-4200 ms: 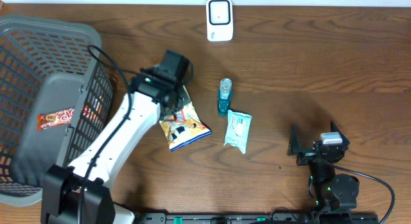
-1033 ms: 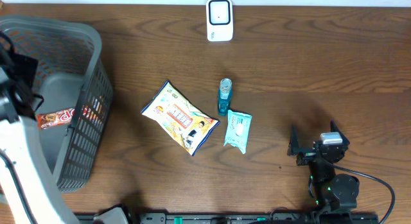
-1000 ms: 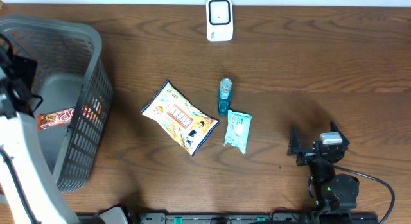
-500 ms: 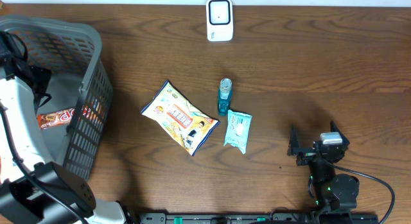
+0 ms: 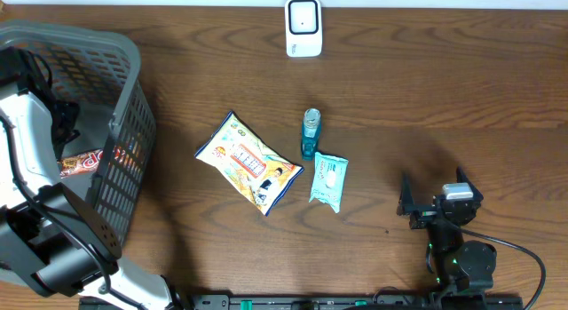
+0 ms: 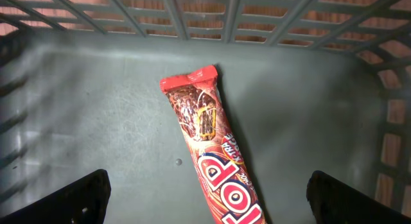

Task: Scan the item barcode
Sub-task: 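Move the left gripper into the basket and grasp the red Top chocolate bar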

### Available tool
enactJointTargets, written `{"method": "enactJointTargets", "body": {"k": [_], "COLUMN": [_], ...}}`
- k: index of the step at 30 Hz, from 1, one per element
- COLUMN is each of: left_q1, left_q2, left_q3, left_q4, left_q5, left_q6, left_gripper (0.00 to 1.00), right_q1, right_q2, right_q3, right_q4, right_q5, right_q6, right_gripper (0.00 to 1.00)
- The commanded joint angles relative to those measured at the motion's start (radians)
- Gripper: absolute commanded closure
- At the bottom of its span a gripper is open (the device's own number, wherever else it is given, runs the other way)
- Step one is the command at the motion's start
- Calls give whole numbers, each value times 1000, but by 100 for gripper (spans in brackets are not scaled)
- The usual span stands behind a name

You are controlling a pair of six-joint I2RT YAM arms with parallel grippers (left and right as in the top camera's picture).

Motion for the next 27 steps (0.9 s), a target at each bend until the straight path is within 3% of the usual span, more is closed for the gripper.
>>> {"method": "enactJointTargets", "body": {"k": [1, 10, 15, 20, 27], "left_q1": [6, 6, 6, 6, 6], "left_q2": [31, 84, 85, 88, 111], "left_q3": [-7, -7, -10, -54, -130], "left_q4": [12, 29, -76, -39, 65], "left_q5": [-35, -38, -8, 46, 54], "left_q6": [-32, -32, -181, -291, -311], "left_gripper": [2, 2, 2, 2, 2], "right_q1": [-10, -10, -10, -10, -10], "right_q2": [-1, -2, -1, -1, -2], "right_q3": [-1, -1, -1, -1, -1], "right_q4": [-4, -4, -4, -4, -4], "right_q5": [5, 5, 5, 5, 5], "right_q6": [13, 13, 13, 13, 13], "right_gripper": [1, 1, 1, 1, 1]}}
